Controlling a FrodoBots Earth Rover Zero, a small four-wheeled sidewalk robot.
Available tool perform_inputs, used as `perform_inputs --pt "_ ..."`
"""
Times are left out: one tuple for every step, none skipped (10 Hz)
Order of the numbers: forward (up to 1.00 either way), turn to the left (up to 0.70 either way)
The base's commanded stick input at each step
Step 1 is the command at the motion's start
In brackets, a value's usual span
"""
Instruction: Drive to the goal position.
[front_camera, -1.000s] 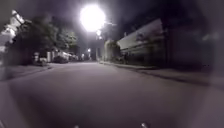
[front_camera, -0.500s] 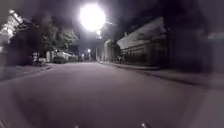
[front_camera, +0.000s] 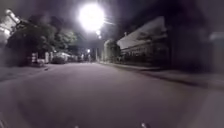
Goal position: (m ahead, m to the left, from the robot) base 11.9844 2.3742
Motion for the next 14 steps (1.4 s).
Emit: perform_inputs --pt "0.5 0.0" --pt "0.5 0.0" --pt "0.5 0.0" --pt "0.5 0.0" --pt "0.5 0.0" --pt "0.5 0.0" --pt "0.5 0.0" --pt "0.5 0.0" --pt "0.5 0.0" --pt "0.5 0.0" --pt "0.5 0.0" --pt "0.5 0.0" --pt "0.5 0.0" --pt "0.5 0.0"
